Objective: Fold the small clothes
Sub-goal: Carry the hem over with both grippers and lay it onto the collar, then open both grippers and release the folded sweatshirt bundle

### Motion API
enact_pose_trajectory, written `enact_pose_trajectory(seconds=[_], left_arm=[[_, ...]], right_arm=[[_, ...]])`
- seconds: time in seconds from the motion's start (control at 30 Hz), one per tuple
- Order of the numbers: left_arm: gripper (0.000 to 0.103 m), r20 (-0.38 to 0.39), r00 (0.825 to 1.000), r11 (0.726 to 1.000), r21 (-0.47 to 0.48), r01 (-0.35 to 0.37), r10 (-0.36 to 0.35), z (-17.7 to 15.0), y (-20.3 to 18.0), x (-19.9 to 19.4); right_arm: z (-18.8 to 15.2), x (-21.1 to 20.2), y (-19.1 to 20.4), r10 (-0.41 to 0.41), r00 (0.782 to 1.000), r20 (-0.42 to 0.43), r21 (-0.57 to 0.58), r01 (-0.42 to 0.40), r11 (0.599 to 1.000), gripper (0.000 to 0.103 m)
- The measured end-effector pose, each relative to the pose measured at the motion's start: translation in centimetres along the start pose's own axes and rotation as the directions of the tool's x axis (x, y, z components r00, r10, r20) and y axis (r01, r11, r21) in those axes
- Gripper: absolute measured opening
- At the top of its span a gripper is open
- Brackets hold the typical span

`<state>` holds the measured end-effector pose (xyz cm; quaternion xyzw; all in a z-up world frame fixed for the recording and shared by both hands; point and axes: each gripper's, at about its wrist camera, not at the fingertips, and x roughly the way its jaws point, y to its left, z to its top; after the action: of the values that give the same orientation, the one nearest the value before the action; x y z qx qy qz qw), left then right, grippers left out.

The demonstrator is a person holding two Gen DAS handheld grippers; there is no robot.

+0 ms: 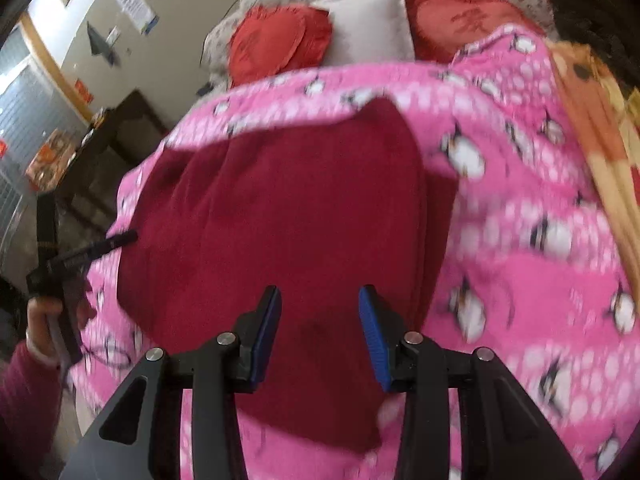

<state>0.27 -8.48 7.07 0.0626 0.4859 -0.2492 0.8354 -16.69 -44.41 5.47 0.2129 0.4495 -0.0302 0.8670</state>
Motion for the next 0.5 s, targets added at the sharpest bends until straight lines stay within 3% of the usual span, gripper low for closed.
enact_pose_trajectory(seconds=[0.2,0.5], left_arm=[[0.092,-0.042,0.997,0.998,0.032,-0.06,0.061,-3.1,-0.2,0.1],[0.092,-0.026,0.999,0.999,0.023,-0.042,0.043,-4.8,-0.5,-0.9]], right_arm=[[-1.7,1.7,-0.5,-0.03,0.999,-0.013,0.022,0.03,0.999,0.018],[-0.7,-0.1,3.9,-0.06,0.998,-0.004,-0.065,0.06,0.996,0.018]])
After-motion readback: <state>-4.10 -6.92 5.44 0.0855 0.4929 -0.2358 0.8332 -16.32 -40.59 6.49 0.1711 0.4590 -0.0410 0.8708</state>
